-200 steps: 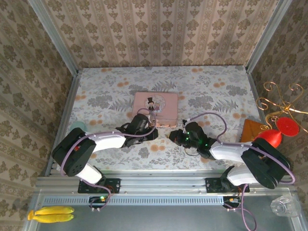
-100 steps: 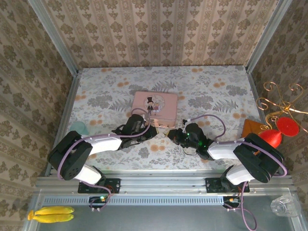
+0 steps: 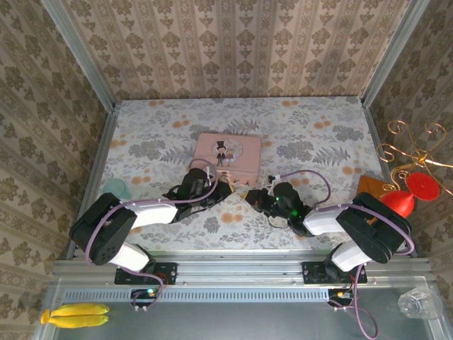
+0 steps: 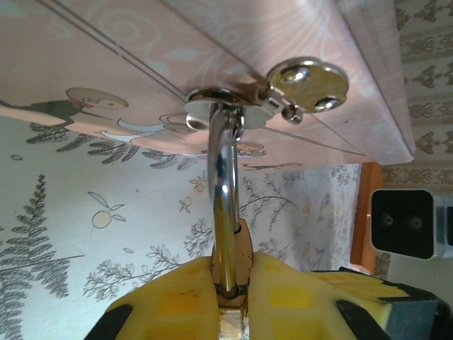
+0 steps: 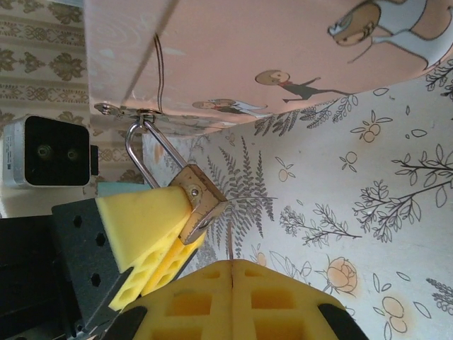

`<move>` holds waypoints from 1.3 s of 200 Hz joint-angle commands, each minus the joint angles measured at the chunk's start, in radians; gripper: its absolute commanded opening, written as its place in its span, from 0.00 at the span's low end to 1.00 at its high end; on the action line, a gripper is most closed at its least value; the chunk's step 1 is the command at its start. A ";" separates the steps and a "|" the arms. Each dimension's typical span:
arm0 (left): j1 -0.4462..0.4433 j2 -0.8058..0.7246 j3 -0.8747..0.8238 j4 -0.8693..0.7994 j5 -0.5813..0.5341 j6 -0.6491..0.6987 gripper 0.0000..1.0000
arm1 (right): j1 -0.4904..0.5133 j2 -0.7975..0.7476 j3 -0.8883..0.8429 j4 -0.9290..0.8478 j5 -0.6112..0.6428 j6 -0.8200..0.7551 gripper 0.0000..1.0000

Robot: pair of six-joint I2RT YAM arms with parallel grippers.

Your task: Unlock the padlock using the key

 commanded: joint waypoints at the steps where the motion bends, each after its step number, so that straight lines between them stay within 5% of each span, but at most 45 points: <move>1: 0.010 -0.045 0.004 0.145 0.005 -0.015 0.00 | 0.004 0.025 -0.006 0.062 -0.027 0.031 0.00; 78: 0.019 -0.052 -0.028 0.200 0.005 -0.054 0.00 | -0.006 0.094 -0.052 0.248 -0.027 0.099 0.00; 260: 0.012 0.001 -0.025 0.329 0.034 -0.127 0.00 | -0.008 0.102 -0.039 0.378 -0.007 0.127 0.00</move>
